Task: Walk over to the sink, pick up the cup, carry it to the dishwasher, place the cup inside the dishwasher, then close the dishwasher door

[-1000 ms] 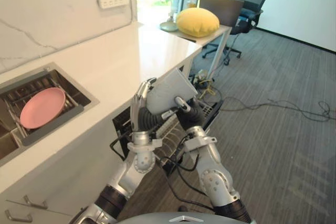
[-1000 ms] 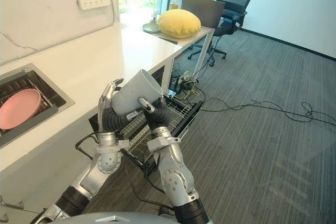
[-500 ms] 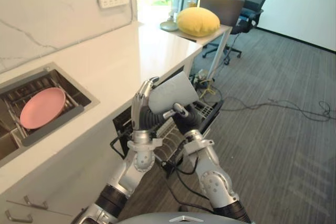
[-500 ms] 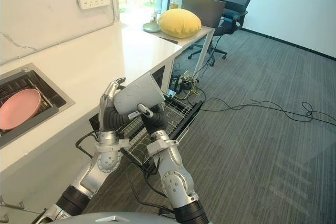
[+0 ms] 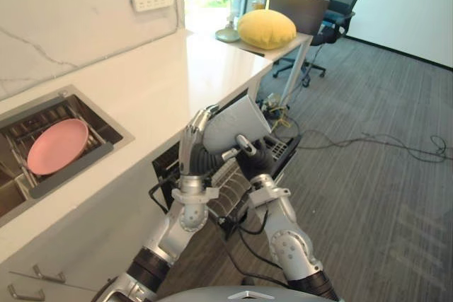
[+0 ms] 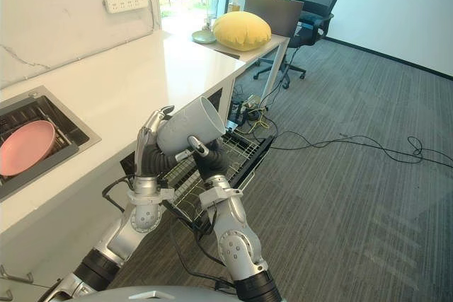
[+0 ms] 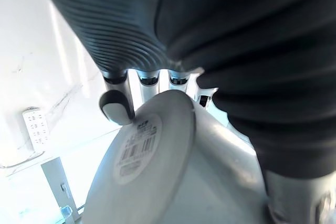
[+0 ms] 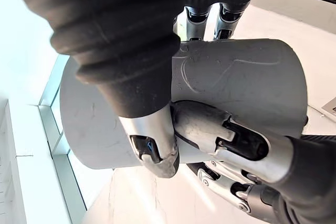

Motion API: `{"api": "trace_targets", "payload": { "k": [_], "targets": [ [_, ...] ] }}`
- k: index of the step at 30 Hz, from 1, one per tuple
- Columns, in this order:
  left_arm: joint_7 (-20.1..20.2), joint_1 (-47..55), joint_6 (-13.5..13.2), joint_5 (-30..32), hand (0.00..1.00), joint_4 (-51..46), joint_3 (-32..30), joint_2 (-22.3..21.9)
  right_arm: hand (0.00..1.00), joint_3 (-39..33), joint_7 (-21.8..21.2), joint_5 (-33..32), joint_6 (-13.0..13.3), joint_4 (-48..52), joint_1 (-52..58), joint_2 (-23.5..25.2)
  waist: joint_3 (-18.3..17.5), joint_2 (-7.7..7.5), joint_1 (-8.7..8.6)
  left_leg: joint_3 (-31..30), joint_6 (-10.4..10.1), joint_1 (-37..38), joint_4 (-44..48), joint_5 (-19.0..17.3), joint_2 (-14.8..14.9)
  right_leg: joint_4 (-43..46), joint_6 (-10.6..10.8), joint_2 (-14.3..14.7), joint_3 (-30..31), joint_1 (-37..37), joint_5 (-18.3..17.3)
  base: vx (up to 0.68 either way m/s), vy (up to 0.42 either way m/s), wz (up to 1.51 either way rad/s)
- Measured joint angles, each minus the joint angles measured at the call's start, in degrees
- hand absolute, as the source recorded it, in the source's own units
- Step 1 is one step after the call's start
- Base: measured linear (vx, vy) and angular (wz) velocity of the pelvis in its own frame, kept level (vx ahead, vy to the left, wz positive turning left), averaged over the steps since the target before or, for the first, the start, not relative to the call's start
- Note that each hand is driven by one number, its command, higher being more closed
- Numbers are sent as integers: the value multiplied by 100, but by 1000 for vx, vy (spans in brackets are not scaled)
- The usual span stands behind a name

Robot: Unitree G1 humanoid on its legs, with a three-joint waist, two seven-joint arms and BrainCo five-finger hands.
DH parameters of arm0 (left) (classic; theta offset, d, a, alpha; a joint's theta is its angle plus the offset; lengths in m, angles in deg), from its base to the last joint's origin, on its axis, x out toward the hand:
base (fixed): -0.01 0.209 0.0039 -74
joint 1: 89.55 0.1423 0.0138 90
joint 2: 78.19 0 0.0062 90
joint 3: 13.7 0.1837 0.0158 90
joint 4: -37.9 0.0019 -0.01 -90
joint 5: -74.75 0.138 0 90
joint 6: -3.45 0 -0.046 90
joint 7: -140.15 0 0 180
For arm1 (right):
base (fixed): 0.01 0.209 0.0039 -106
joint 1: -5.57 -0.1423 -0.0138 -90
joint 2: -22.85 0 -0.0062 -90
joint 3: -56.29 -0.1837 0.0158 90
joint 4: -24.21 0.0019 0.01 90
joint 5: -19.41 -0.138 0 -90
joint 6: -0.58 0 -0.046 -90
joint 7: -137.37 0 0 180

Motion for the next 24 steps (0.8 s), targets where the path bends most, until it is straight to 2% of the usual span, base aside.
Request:
{"api": "trace_targets", "payload": {
  "k": [7,16,17,20,24],
  "targets": [
    [-112,9,0,-4,100,30,53,109,100,-1,23,277,-50,36,-20,-10,0,0,1,-3,-6,-40,45,-10,6,0,5,-2,9,-6,7,0,0,0],
    [-217,75,-85,-28,100,50,64,218,100,6,23,285,-75,36,-163,-30,10,14,3,-7,-13,-47,75,-16,15,0,3,-3,6,-6,4,0,0,0],
    [-217,89,-98,-32,0,50,64,217,100,6,23,285,-75,36,-164,-30,10,14,5,-8,-13,-48,75,-16,16,0,3,-3,6,-6,4,0,0,0],
    [-192,216,-239,-69,0,50,101,216,100,2,23,284,-68,36,-213,-30,14,20,1,-9,-13,-54,74,-17,16,1,3,-3,4,-4,4,0,0,0],
    [-66,284,-273,-77,0,55,169,189,100,-20,18,280,-64,37,-347,-9,20,25,7,-11,-13,-55,74,-17,15,1,4,-3,2,-3,4,0,0,0]
  ]
}}
